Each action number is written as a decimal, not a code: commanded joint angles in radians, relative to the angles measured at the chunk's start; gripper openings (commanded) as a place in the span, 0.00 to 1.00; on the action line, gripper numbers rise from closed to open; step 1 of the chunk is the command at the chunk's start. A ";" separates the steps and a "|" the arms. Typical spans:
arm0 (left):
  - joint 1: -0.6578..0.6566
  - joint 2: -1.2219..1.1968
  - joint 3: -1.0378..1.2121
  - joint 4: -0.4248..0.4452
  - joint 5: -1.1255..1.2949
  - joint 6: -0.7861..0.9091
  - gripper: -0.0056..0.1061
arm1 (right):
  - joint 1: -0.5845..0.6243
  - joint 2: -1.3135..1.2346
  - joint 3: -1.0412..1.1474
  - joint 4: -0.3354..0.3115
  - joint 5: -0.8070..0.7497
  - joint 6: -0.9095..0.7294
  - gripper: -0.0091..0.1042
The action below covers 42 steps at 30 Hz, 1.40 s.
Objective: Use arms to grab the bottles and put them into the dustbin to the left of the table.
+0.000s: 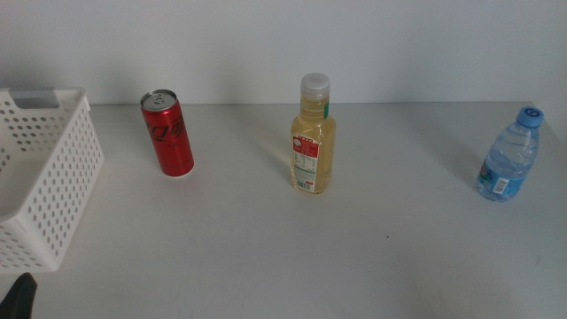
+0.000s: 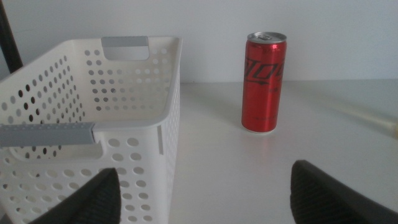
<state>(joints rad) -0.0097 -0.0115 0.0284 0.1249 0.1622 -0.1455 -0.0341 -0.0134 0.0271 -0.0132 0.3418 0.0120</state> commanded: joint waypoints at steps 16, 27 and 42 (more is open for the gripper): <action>-0.044 0.331 0.001 -0.003 -0.422 -0.010 0.89 | -0.005 -0.022 -0.008 -0.012 -0.072 -0.005 0.73; -0.189 0.893 0.001 -0.003 -0.920 -0.010 0.89 | -0.005 -0.022 -0.008 -0.012 -0.072 -0.005 0.73; -0.187 1.457 0.003 -0.058 -1.478 0.005 0.89 | -0.005 -0.022 -0.008 -0.012 -0.072 -0.005 0.73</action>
<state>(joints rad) -0.1915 1.4288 0.0174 0.0949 -1.1299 -0.1376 -0.0341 -0.0134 0.0271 -0.0132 0.3418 0.0120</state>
